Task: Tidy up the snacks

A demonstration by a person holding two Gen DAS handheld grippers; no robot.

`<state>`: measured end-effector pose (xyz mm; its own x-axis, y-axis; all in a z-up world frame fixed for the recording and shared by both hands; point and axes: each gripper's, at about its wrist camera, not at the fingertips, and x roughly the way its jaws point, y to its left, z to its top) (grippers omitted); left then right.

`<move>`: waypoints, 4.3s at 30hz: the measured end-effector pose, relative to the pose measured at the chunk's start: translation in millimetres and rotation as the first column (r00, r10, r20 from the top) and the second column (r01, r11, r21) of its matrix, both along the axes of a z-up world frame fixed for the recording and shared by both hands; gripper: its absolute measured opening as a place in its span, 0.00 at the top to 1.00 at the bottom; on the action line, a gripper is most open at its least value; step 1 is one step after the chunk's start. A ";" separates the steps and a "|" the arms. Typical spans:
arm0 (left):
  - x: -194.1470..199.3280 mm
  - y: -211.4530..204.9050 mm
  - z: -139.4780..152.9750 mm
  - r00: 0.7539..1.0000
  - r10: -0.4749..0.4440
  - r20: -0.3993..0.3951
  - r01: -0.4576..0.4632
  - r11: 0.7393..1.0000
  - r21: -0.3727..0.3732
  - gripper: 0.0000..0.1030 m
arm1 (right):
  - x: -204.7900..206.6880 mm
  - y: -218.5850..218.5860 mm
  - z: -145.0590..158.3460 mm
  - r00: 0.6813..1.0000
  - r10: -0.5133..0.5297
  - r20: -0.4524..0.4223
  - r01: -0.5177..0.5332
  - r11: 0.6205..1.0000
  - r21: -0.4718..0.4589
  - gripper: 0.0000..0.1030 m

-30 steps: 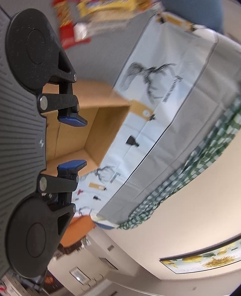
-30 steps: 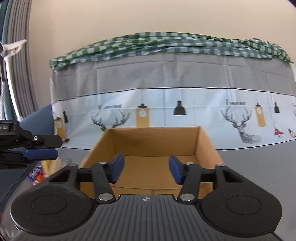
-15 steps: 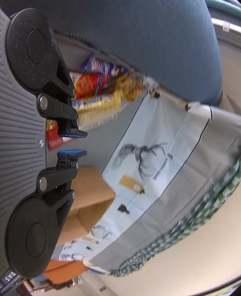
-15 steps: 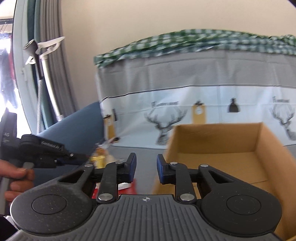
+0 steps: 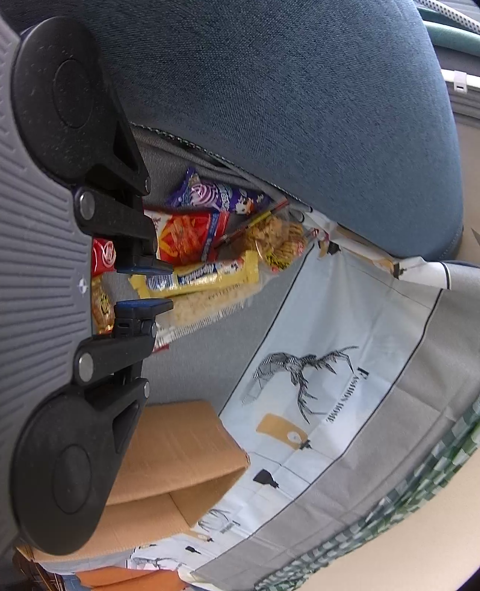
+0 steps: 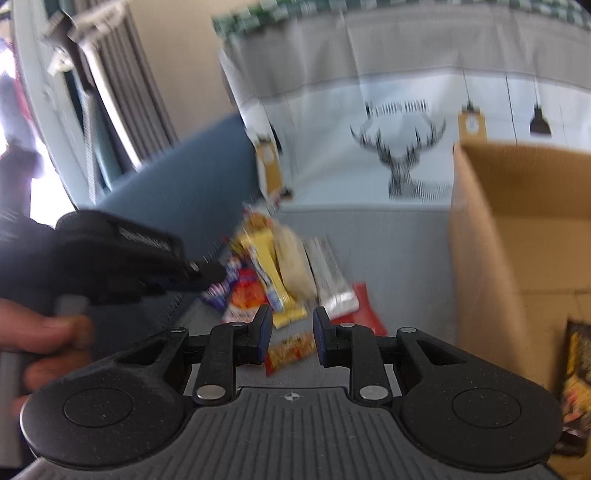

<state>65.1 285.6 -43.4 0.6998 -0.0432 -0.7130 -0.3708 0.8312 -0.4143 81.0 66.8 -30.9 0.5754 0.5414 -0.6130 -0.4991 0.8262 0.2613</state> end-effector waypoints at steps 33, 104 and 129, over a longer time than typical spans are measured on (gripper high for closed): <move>49.8 -5.7 -57.5 0.967 -0.016 -0.256 0.054 0.989 0.141 0.31 | 37.4 28.0 -53.8 0.989 0.026 -0.144 -0.060 0.969 -0.241 0.82; 9.1 -39.9 -59.9 0.899 -0.181 -0.398 0.270 0.946 0.180 0.48 | 8.4 10.4 -56.0 0.981 0.124 -0.151 -0.163 0.945 -0.285 0.75; 4.8 -29.4 -56.8 0.915 -0.159 -0.371 0.220 0.967 0.129 0.51 | 28.7 13.2 -57.0 0.990 0.078 -0.121 -0.103 0.970 -0.220 0.39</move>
